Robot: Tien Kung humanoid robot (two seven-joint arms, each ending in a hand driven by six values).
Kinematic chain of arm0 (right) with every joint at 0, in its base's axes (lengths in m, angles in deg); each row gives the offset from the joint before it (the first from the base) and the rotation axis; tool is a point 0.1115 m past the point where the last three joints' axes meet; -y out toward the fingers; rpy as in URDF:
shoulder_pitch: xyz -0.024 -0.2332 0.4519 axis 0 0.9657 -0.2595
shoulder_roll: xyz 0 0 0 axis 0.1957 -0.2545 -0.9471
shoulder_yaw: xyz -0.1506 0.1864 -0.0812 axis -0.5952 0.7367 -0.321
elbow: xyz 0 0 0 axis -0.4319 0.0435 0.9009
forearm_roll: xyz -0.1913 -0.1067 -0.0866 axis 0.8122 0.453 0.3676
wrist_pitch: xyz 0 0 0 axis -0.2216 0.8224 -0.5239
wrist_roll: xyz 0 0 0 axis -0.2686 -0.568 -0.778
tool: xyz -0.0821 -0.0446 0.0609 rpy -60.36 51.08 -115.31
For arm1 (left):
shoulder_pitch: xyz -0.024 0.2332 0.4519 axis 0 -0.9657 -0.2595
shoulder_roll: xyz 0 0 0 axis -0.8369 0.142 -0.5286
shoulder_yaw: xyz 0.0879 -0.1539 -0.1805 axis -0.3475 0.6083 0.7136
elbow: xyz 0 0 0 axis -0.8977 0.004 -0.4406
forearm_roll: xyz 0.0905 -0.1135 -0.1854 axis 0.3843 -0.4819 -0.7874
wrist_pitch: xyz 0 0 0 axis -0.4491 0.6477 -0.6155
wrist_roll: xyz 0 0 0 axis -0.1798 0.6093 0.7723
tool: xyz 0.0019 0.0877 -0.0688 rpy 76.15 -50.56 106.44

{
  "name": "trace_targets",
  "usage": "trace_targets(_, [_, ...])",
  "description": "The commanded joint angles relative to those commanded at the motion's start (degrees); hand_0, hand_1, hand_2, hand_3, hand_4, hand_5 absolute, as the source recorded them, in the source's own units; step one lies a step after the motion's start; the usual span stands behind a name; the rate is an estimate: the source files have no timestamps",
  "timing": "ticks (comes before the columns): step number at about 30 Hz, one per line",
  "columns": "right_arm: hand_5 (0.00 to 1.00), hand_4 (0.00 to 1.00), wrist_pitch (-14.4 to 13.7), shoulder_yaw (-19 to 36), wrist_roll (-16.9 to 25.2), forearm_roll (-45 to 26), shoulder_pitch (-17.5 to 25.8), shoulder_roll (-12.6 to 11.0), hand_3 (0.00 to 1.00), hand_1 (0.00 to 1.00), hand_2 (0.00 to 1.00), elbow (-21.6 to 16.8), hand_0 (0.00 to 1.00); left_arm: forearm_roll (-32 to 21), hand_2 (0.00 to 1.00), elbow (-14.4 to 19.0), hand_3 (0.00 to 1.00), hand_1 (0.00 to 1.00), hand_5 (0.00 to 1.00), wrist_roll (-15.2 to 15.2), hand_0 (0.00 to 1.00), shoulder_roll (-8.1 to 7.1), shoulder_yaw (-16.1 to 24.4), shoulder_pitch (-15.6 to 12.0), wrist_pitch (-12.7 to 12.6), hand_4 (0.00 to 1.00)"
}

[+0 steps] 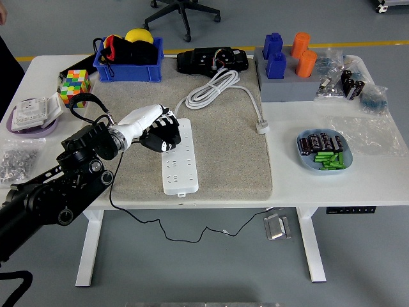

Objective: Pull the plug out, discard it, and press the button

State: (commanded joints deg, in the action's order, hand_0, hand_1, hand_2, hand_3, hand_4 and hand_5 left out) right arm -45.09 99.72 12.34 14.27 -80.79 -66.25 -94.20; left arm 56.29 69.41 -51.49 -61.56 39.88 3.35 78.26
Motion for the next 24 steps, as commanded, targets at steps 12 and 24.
trace_targets(12, [0.658, 0.883, 0.01, 0.57, -0.03, 0.18, 0.06, 0.18, 0.713, 0.729, 0.724, 0.05, 0.767, 1.54, 0.334, -6.62, 0.533, 0.365, 0.002, -0.05, 0.434, -1.81, 4.19, -0.19, -1.0, 0.644])
trace_targets(24, [0.658, 0.883, 0.03, 0.47, -0.01, 0.1, 0.02, 0.27, 0.713, 0.729, 0.724, -0.02, 0.767, 2.96, 0.587, -11.68, 0.619, 0.645, 0.002, 1.15, 0.654, -0.97, 2.4, 0.31, -1.0, 0.725])
